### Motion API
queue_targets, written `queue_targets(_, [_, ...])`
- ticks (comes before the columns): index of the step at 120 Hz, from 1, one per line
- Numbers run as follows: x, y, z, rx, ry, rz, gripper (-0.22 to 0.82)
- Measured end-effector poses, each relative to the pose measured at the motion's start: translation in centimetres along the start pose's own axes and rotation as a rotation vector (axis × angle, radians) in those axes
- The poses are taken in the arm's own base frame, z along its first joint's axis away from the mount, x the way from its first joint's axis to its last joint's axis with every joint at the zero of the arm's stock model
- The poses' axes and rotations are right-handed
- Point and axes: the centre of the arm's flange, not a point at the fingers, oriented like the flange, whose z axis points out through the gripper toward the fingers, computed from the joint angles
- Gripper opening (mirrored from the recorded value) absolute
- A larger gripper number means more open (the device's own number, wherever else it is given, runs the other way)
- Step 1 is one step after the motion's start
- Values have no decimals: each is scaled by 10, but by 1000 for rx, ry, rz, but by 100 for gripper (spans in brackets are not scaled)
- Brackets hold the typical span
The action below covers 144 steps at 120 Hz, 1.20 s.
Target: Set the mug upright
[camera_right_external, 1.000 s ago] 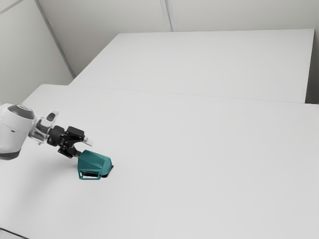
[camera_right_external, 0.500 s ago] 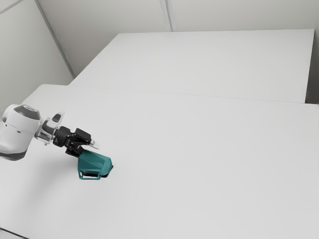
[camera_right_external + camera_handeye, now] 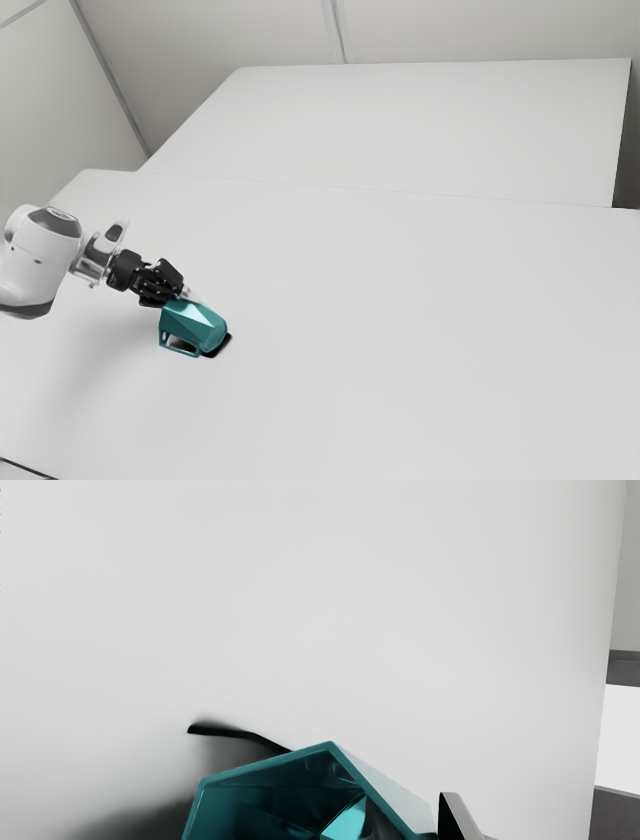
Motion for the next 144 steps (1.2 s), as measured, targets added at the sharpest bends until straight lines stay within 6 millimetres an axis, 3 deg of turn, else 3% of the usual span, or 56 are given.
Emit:
queue_targets(49, [9,37,-22,55,13,66,-16])
queue_targets(71, [31,70,-32,141,-36,148,-17])
queue_targets(99, [46,113,-32,310,-154,224,-17])
queue_targets(144, [52,143,-27,573,-270,187,-17])
